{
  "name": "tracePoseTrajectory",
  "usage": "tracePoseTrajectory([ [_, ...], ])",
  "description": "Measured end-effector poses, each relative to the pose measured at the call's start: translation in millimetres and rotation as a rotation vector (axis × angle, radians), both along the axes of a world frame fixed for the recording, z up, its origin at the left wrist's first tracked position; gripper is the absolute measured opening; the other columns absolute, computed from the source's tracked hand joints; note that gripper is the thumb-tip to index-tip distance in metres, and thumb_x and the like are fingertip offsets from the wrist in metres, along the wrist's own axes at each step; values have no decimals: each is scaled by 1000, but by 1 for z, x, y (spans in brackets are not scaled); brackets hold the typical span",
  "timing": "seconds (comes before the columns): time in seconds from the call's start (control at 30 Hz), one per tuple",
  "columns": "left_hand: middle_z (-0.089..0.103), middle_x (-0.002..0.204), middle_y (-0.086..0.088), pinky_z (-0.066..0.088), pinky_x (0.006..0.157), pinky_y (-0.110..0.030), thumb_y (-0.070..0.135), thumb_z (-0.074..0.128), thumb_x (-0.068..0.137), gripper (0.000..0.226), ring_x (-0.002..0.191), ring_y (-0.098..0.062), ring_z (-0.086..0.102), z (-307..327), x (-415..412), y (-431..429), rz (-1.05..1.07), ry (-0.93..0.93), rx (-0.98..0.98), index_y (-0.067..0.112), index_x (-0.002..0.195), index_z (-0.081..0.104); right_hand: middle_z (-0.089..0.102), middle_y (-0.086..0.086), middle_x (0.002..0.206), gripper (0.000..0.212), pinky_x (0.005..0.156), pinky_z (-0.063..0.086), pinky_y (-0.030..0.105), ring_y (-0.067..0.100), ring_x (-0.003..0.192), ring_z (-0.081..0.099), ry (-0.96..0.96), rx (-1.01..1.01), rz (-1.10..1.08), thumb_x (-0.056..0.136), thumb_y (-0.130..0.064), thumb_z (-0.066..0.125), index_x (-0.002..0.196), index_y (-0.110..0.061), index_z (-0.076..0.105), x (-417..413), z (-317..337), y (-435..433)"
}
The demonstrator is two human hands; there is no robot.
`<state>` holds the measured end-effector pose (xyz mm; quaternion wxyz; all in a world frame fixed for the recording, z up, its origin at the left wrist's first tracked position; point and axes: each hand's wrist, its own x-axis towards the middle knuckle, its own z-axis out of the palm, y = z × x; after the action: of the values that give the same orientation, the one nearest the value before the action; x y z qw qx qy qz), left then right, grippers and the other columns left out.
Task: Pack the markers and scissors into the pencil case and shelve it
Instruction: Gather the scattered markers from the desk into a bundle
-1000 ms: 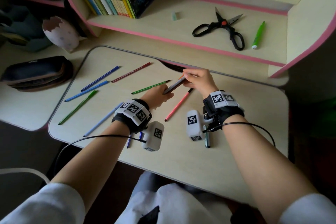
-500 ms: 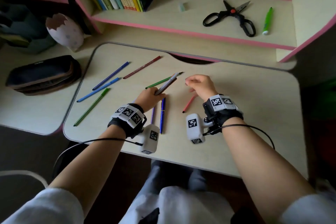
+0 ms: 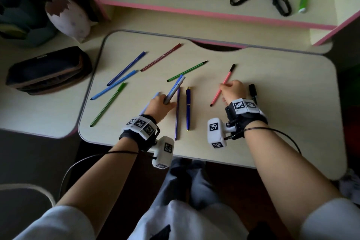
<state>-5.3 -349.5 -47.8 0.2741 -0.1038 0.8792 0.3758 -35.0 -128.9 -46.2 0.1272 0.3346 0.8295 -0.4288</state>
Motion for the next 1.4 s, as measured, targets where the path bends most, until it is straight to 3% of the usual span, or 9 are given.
tracePoseTrajectory([
  [0.17, 44, 57, 4, 35, 44, -24, 28, 62, 84, 26, 49, -14, 42, -13, 8, 3, 100, -4, -8, 19, 66, 46, 69, 22, 107, 39, 84, 55, 40, 32, 96, 67, -75, 123, 5, 85, -33, 57, 108, -1, 63, -9, -2, 4],
  [0.43, 53, 70, -3, 42, 68, -31, 23, 70, 77, 22, 72, -22, 50, -17, 15, 14, 123, 30, -74, 15, 70, 50, 69, 23, 103, 34, 69, 42, 28, 35, 97, 65, -78, 269, 115, 87, -23, 53, 106, 1, 67, -5, -1, 5],
  [0.7, 63, 89, -23, 37, 64, -31, 17, 58, 83, 21, 85, -36, 59, -12, 17, 16, 87, 42, -137, -3, 91, 60, 65, 14, 79, 29, 78, 55, 40, 37, 82, 68, -94, 40, 82, 80, -26, 55, 83, 0, 65, 8, 10, -1],
  [0.77, 62, 88, -23, 36, 63, -30, 18, 56, 85, 23, 84, -36, 59, -10, 18, 13, 54, 40, -139, -3, 92, 59, 59, 13, 73, 21, 72, 56, 43, 33, 66, 65, -57, -43, 46, 81, -22, 55, 68, -5, 58, 10, 10, -7],
  [0.87, 54, 78, -14, 36, 63, -30, 19, 53, 88, 23, 73, -29, 52, -6, 20, 5, 57, 61, -132, -2, 92, 59, 54, 14, 69, 12, 58, 55, 38, 22, 47, 52, -23, -155, 7, 86, -10, 47, 82, -2, 55, 12, 6, -21],
  [1.07, 71, 81, -16, 38, 65, -25, 9, 43, 87, 12, 74, -25, 59, 5, 24, -19, 84, 102, -58, 5, 93, 52, 52, 12, 81, 14, 81, 52, 44, 26, 77, 51, -3, -63, 160, 86, -16, 49, 72, -11, 48, 17, 4, -55],
  [1.17, 64, 70, -13, 38, 59, -27, 8, 42, 86, 4, 62, -25, 54, 11, 30, -35, 108, 130, -51, 11, 84, 42, 52, 7, 69, 26, 67, 46, 34, 26, 74, 52, -52, -64, 231, 83, -23, 60, 63, -14, 45, 23, 2, -75],
  [1.3, 53, 75, -17, 49, 69, -47, 10, 44, 88, 4, 70, -37, 55, 14, 36, -52, 130, 165, -88, 9, 85, 42, 59, 16, 90, 25, 66, 36, 27, 30, 82, 58, -130, -7, 300, 81, -23, 64, 95, -3, 57, 28, -5, -88],
  [1.4, 51, 73, -17, 50, 67, -49, 16, 48, 89, 11, 64, -33, 51, 13, 39, -62, 179, 201, -102, 9, 83, 42, 63, 19, 95, 24, 68, 37, 27, 33, 93, 63, -154, 41, 307, 81, -19, 64, 95, -1, 58, 29, -8, -89],
])
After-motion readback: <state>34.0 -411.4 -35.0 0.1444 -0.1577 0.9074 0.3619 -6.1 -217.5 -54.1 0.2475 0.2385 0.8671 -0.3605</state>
